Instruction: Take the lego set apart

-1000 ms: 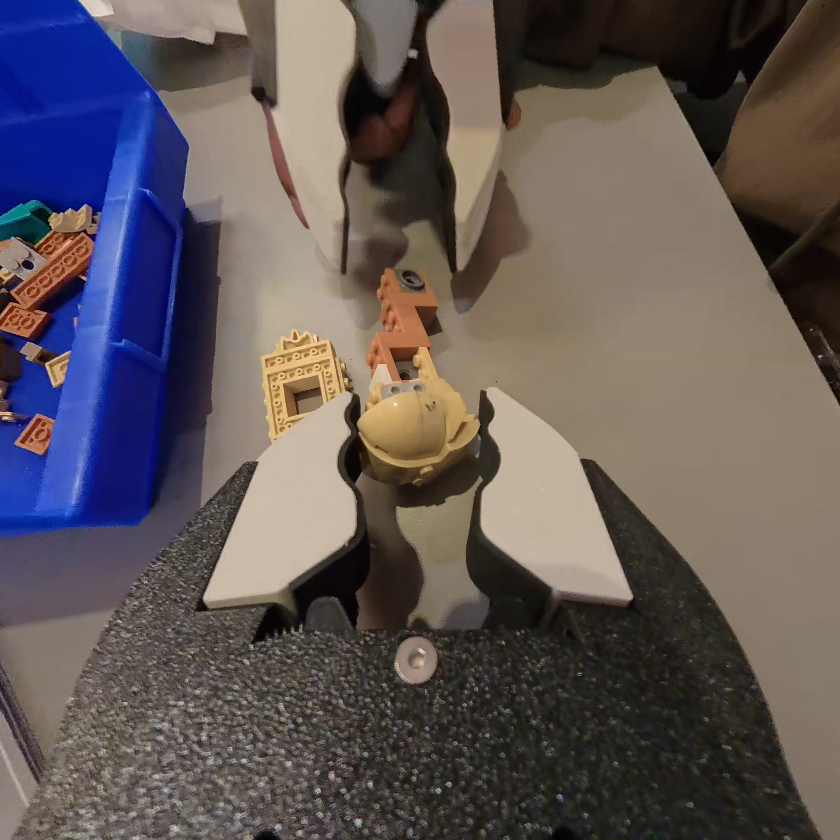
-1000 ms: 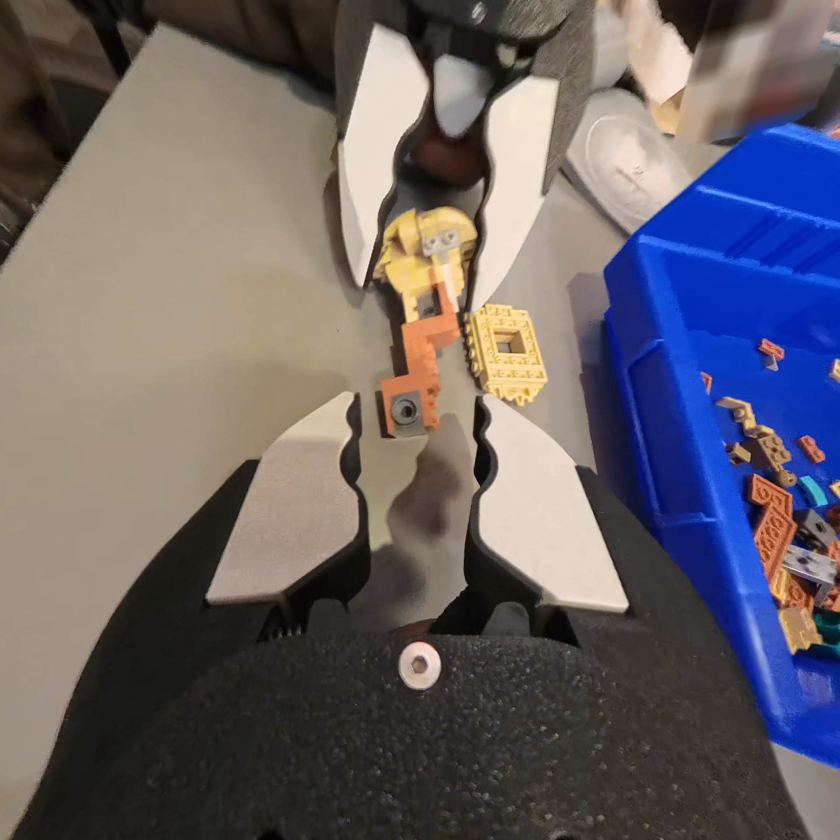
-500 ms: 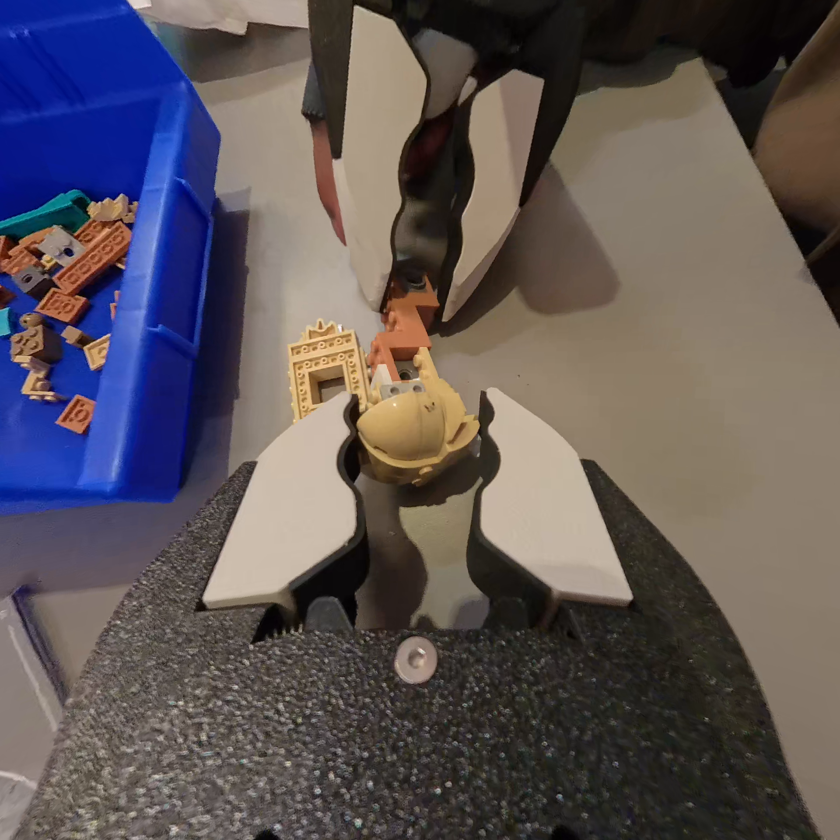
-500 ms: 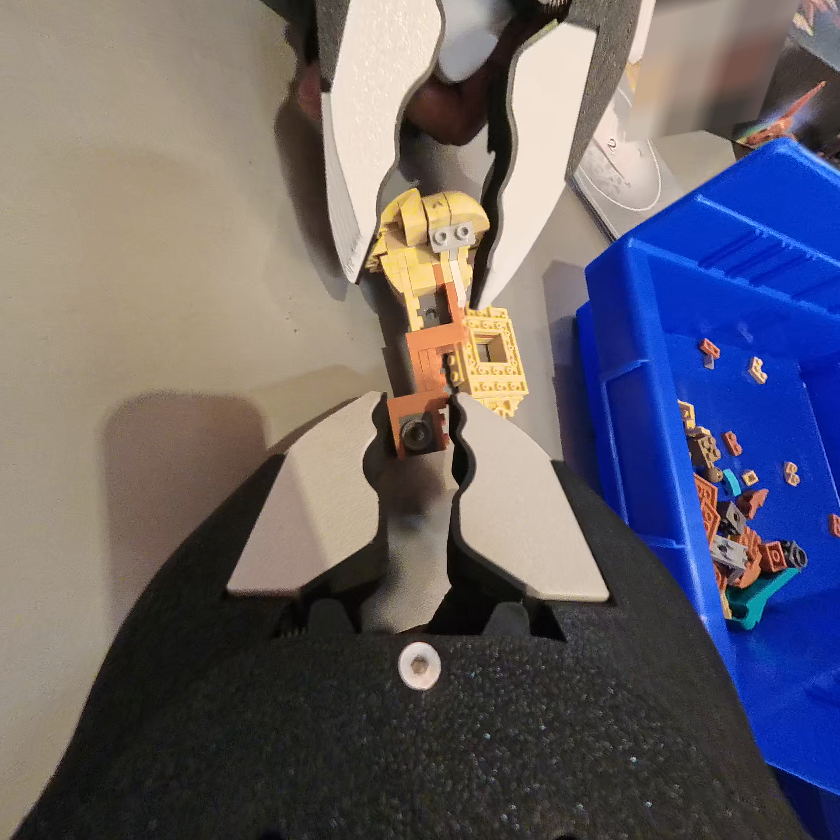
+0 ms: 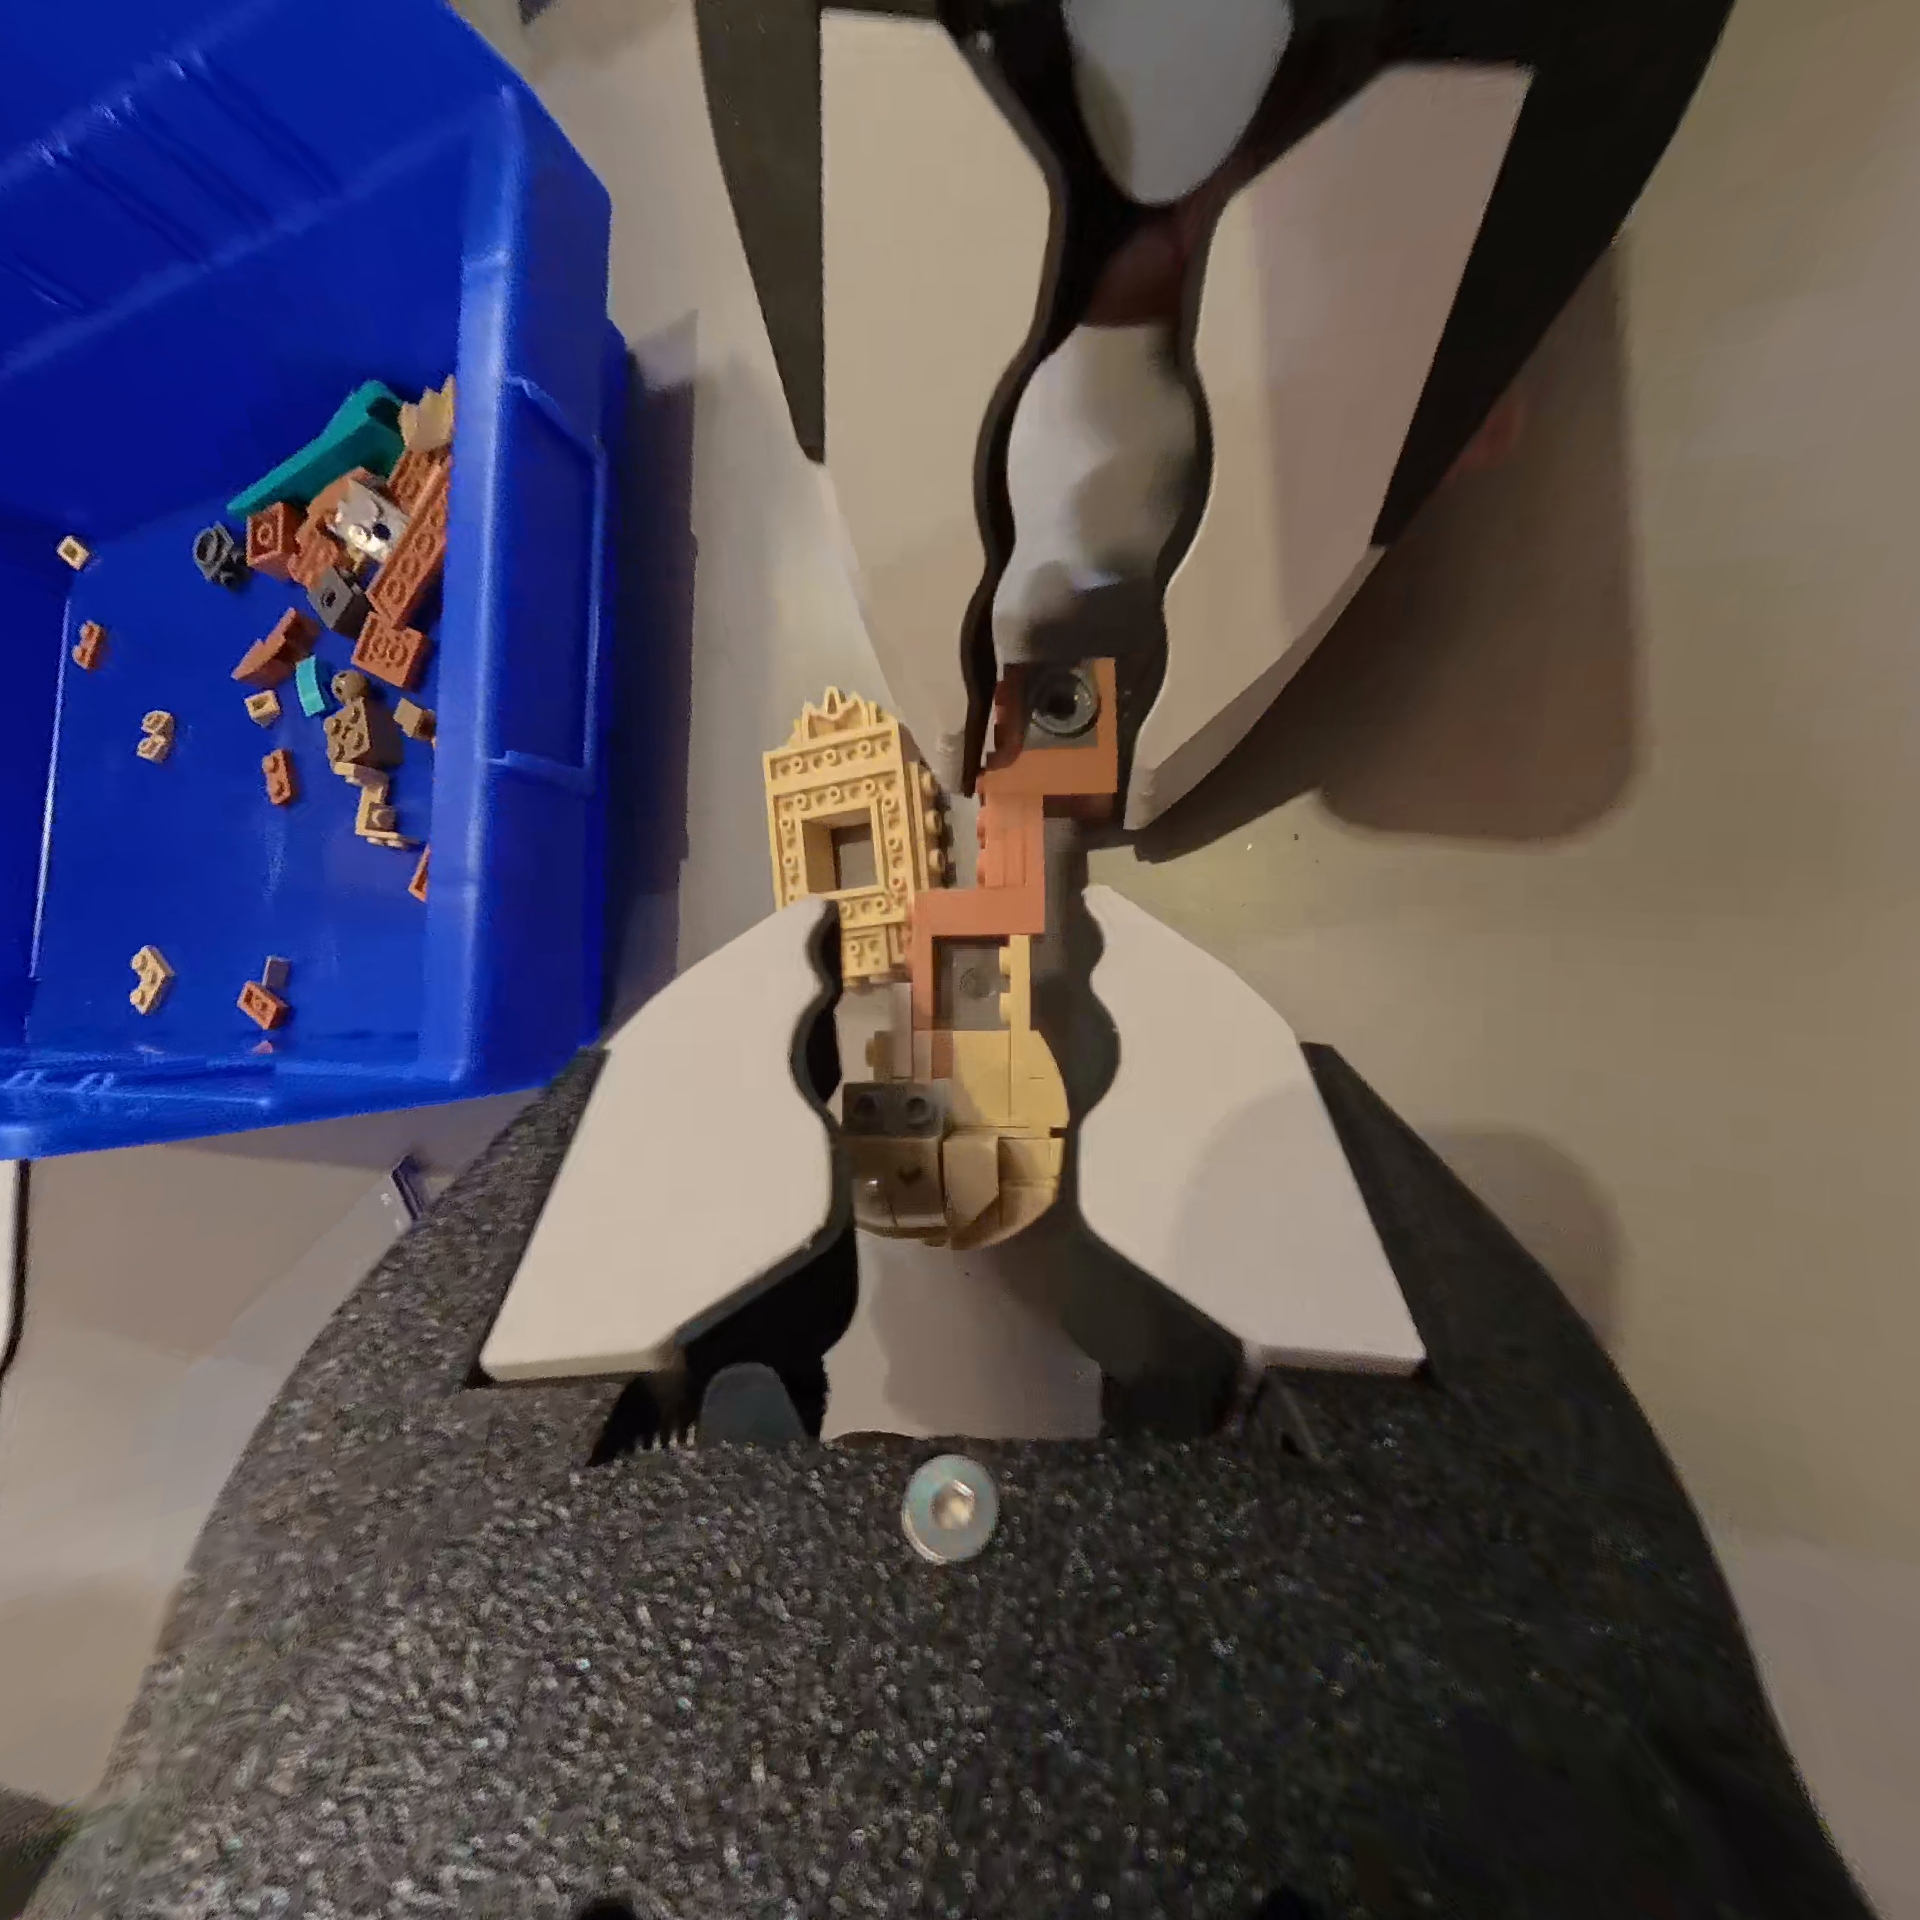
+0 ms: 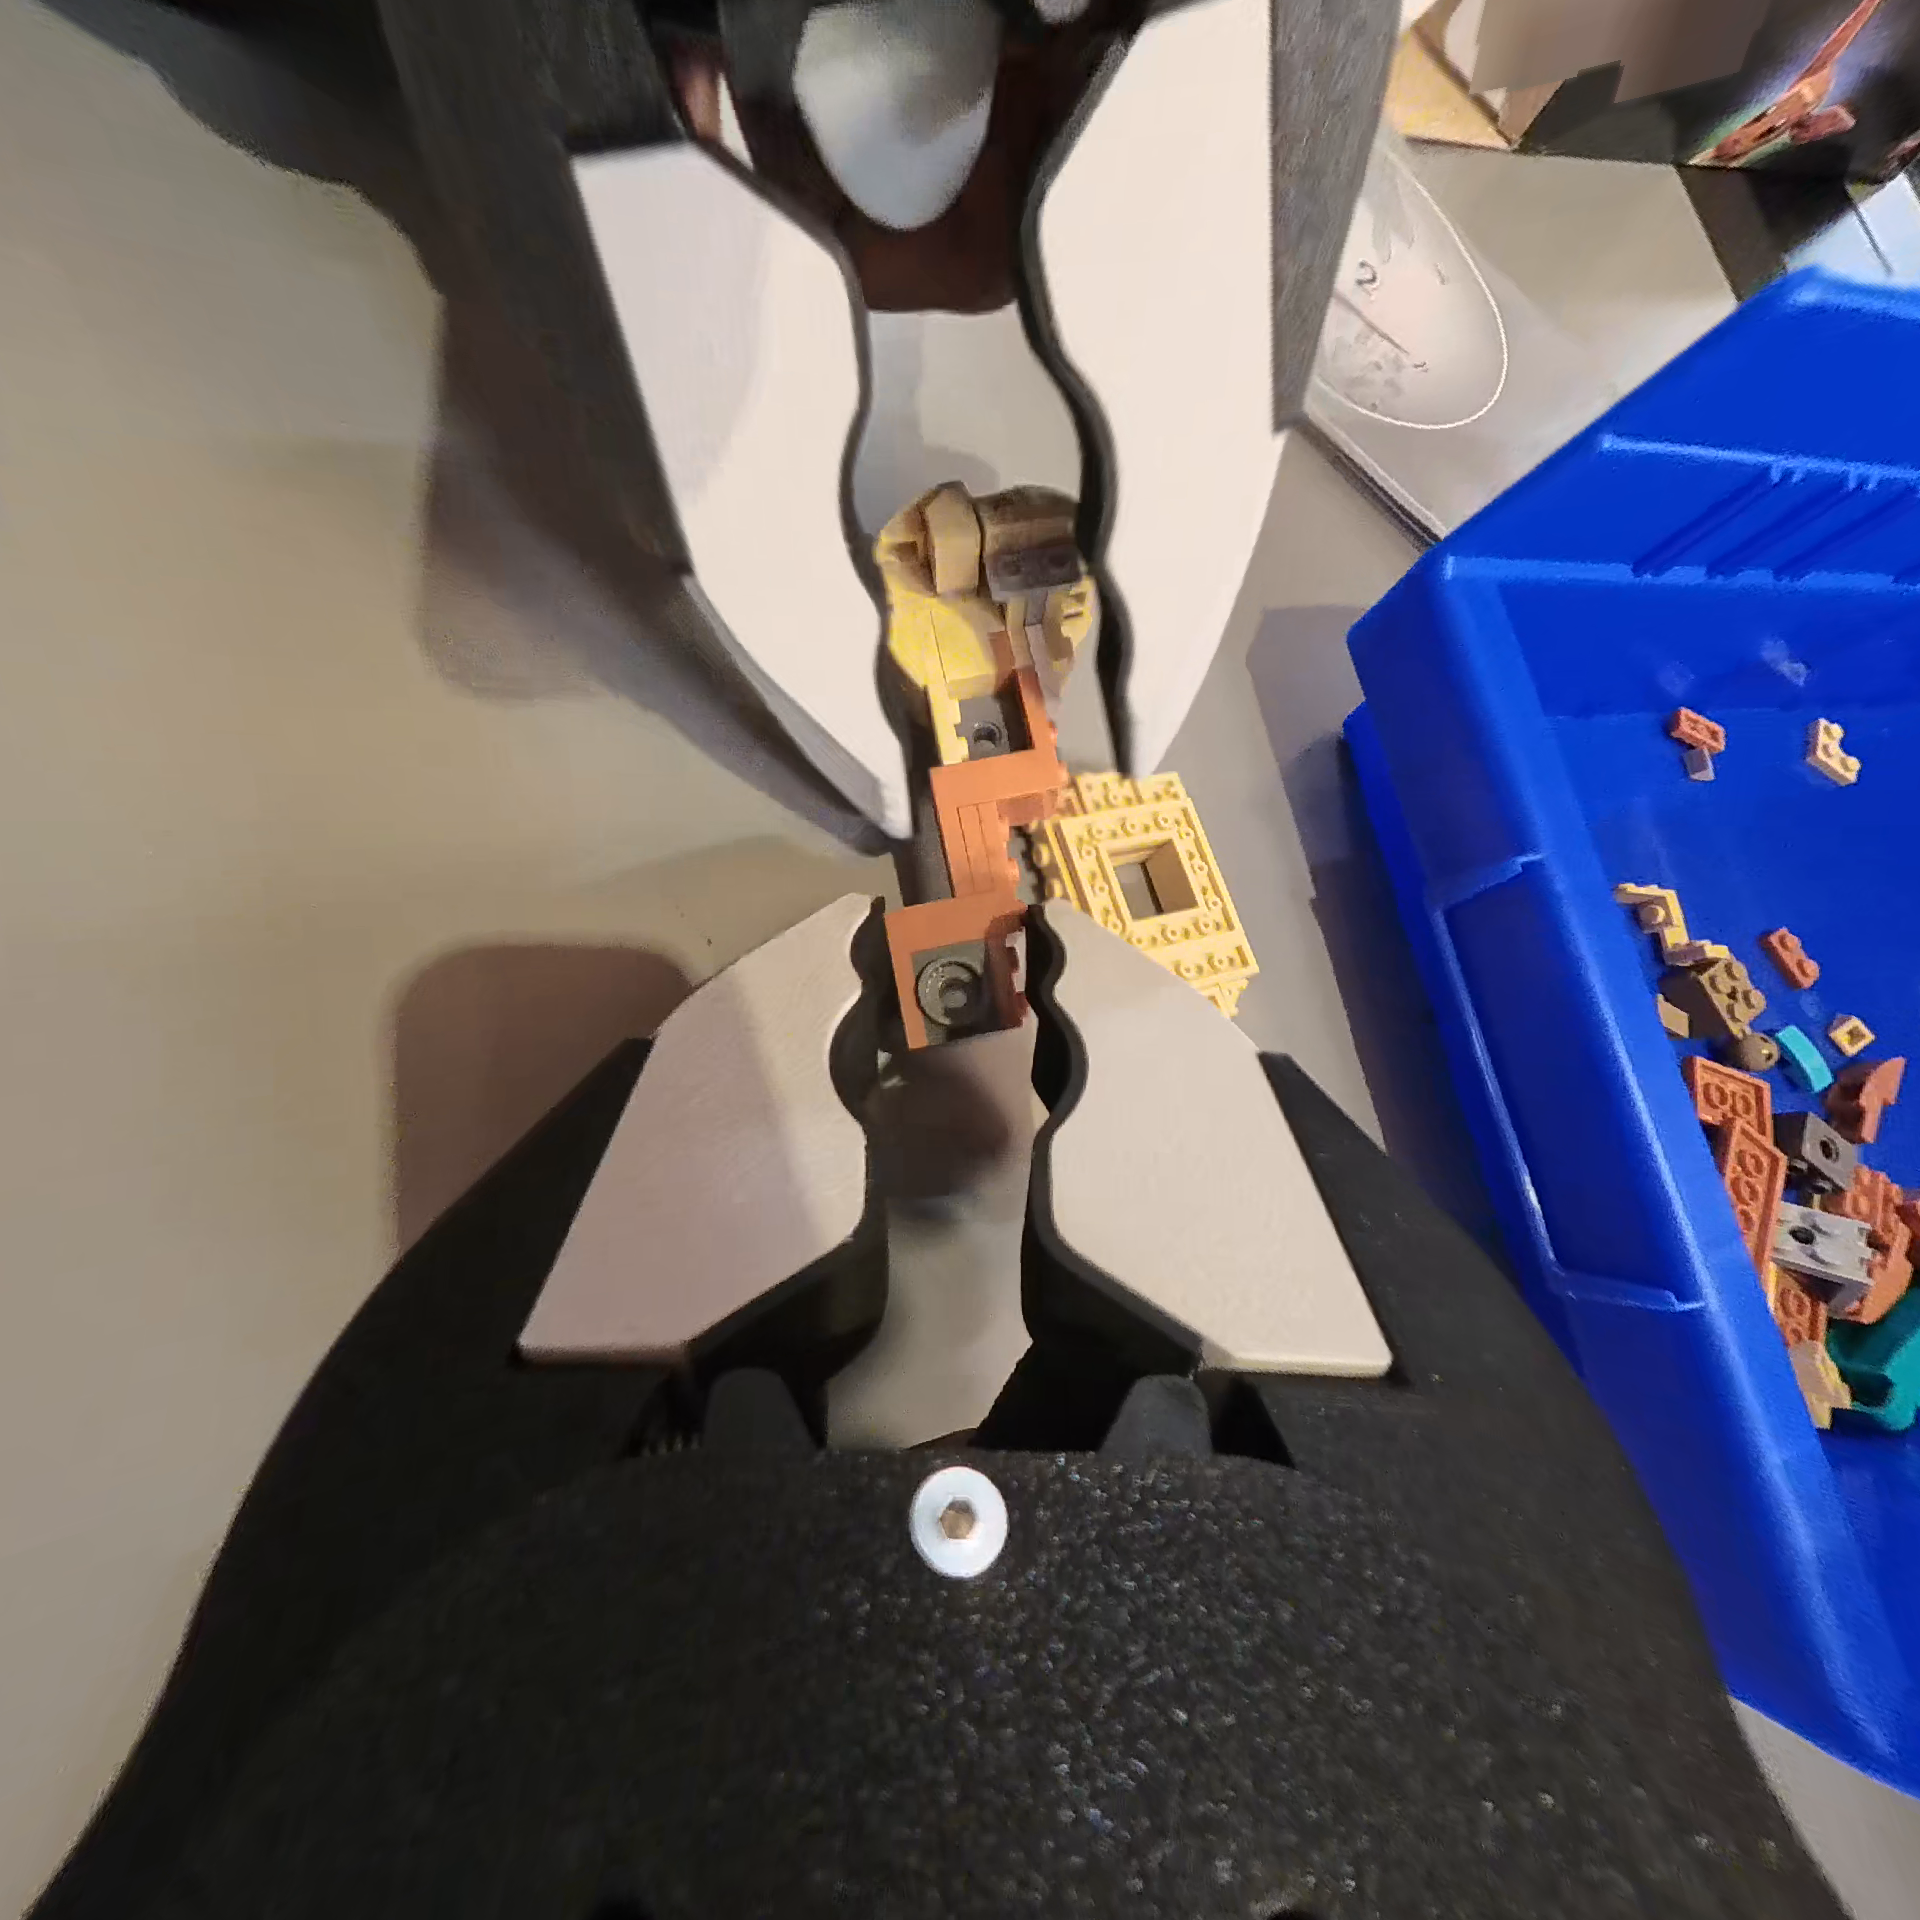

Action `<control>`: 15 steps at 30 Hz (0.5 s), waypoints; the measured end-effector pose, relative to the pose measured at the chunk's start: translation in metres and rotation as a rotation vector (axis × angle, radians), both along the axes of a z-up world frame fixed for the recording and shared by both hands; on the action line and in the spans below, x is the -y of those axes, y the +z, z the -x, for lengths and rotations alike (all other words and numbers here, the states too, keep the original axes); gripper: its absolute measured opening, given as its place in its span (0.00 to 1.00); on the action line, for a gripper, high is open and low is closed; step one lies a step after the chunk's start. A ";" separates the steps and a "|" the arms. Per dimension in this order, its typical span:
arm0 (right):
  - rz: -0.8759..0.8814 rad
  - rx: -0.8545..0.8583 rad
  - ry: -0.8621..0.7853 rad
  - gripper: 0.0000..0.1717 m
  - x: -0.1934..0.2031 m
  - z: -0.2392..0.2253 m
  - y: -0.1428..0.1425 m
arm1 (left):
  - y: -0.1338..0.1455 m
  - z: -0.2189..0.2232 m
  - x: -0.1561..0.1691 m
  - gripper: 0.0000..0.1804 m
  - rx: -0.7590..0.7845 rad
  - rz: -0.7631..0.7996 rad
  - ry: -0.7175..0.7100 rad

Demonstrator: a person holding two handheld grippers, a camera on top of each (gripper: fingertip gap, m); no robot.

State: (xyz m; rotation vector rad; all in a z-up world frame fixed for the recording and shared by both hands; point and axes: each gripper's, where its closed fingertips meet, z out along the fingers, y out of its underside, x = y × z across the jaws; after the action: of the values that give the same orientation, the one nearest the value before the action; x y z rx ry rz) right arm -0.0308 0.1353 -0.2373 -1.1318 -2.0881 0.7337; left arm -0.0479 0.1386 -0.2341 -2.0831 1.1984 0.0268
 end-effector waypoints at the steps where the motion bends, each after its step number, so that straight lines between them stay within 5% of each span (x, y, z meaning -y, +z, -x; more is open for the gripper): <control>1: 0.000 -0.006 0.003 0.15 0.001 0.000 0.001 | -0.002 0.002 0.000 0.18 -0.023 0.000 -0.002; 11: -0.084 0.002 0.056 0.21 -0.004 -0.007 -0.006 | -0.004 -0.002 0.007 0.14 0.002 -0.015 -0.096; 15: -0.077 0.007 0.108 0.14 0.005 -0.010 -0.007 | -0.003 -0.009 0.010 0.14 0.046 -0.005 -0.131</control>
State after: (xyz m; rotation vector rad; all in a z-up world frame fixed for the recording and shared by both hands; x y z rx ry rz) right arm -0.0212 0.1305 -0.2443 -0.9879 -2.1779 0.6934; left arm -0.0394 0.1282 -0.2372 -1.9862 1.3020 -0.0787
